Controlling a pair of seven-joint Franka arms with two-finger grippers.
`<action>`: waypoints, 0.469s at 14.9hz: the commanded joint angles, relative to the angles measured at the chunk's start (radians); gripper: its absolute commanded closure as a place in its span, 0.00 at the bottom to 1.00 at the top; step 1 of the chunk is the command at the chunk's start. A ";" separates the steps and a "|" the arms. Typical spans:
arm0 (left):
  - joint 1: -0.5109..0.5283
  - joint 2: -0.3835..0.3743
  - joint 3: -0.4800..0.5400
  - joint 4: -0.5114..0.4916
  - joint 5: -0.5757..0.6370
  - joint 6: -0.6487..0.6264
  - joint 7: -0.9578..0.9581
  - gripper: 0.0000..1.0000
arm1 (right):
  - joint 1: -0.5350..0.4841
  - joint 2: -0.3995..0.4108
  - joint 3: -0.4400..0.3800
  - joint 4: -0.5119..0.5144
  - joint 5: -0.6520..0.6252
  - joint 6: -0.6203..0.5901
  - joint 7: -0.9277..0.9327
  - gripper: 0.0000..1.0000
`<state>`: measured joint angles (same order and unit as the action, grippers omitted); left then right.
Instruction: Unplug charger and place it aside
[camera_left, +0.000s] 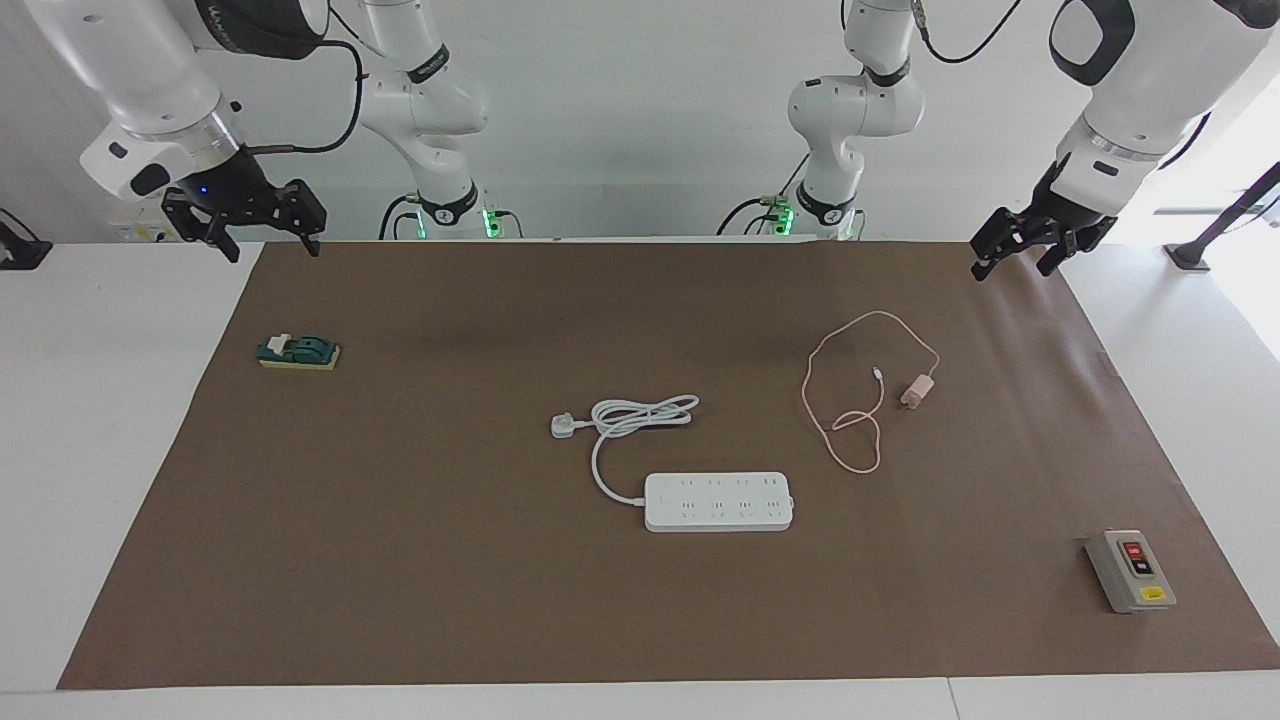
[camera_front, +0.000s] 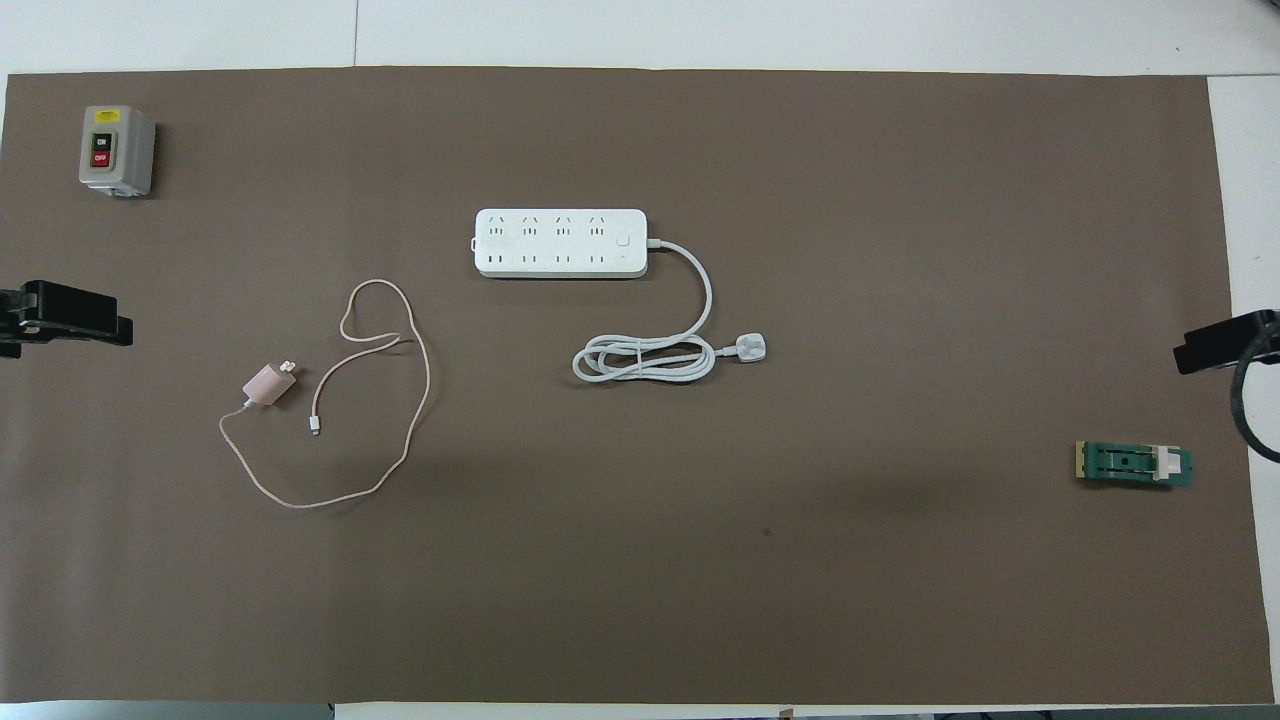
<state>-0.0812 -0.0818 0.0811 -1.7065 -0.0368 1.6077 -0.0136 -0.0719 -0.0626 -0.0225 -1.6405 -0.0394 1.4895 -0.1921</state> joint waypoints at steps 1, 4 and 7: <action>-0.022 -0.027 0.002 -0.010 0.003 -0.037 0.018 0.00 | -0.017 -0.013 0.010 -0.012 -0.002 0.014 0.017 0.00; -0.022 -0.024 0.000 -0.013 0.008 -0.037 0.021 0.00 | -0.017 -0.011 0.007 -0.004 -0.002 0.015 0.019 0.00; -0.022 -0.019 -0.015 -0.015 0.049 -0.028 0.021 0.00 | -0.019 -0.011 0.007 -0.004 -0.002 0.017 0.020 0.00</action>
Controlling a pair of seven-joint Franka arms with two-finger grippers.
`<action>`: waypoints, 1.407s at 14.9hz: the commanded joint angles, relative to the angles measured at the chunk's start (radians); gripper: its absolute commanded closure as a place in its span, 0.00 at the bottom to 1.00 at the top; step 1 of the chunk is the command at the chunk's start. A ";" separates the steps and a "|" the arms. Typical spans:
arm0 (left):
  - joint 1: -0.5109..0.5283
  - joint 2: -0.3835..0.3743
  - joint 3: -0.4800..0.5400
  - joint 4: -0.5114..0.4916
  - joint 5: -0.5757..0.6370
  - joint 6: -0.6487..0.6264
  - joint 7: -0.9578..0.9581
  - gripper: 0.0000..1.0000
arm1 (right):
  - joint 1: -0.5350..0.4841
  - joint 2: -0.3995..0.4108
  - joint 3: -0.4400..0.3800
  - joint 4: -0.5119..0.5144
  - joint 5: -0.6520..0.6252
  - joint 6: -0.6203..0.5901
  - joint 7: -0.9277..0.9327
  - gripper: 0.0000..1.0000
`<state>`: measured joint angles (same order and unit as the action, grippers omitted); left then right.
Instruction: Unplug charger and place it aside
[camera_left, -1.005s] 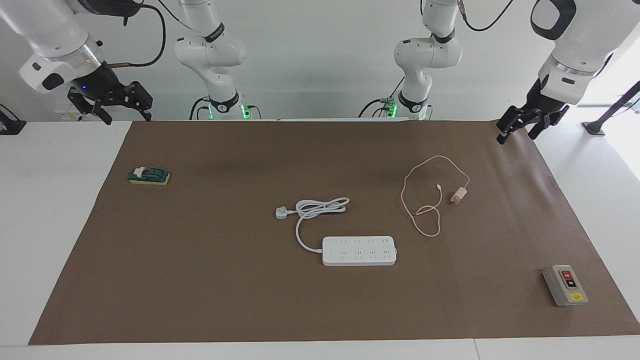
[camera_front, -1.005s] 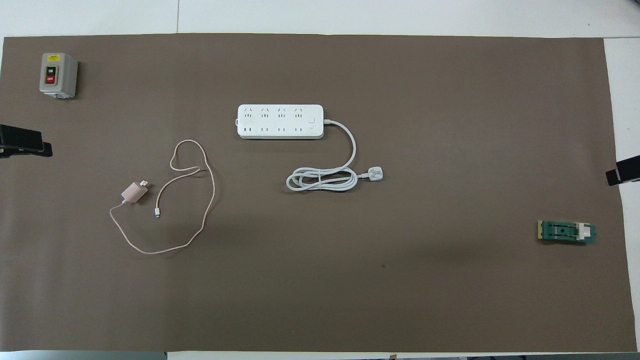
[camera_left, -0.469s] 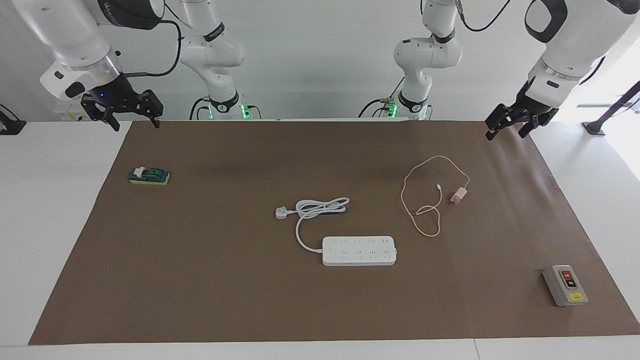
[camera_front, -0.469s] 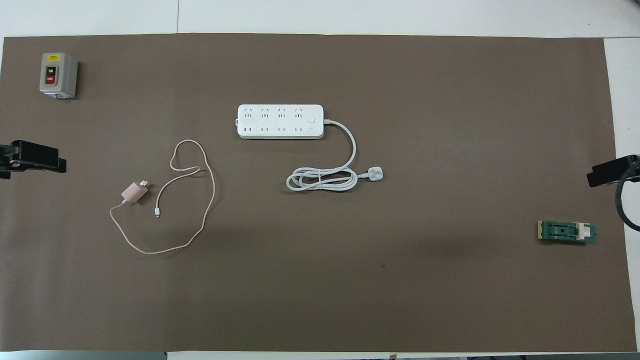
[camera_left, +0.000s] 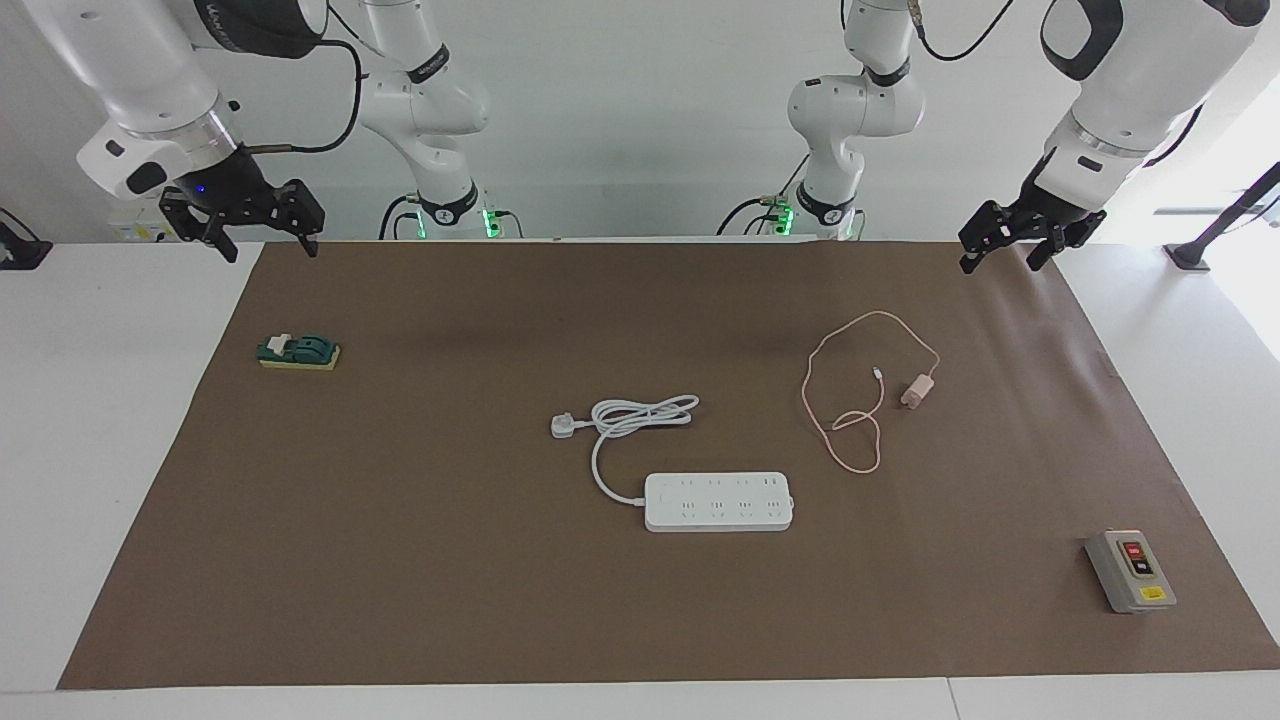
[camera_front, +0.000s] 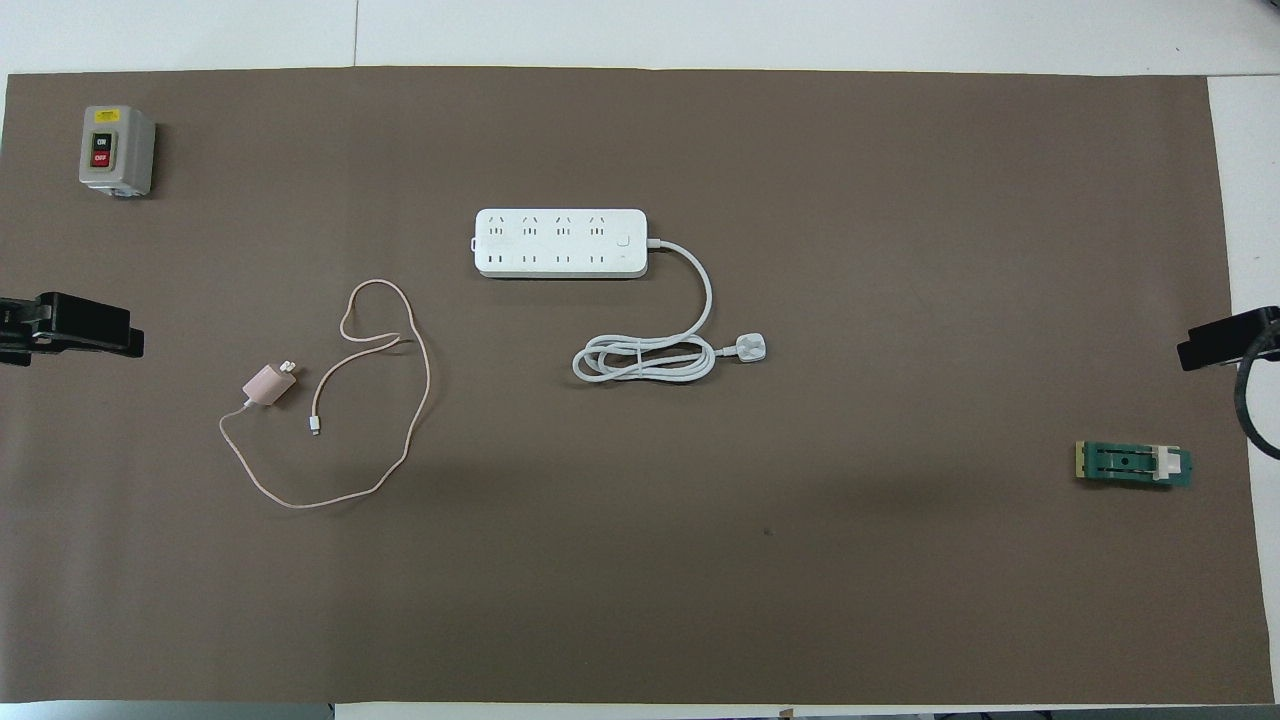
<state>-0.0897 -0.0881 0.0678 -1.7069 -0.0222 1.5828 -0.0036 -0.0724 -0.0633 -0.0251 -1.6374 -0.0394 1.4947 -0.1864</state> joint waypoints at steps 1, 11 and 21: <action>-0.013 -0.013 -0.002 -0.014 0.035 -0.001 0.010 0.00 | -0.018 -0.010 0.010 -0.007 -0.002 0.012 0.016 0.00; -0.013 -0.015 -0.006 -0.010 0.031 -0.003 -0.001 0.00 | -0.020 -0.018 0.013 -0.013 -0.002 -0.004 0.008 0.00; -0.005 -0.013 -0.006 -0.008 0.031 -0.001 0.005 0.00 | -0.018 -0.018 0.013 -0.013 -0.002 -0.004 0.008 0.00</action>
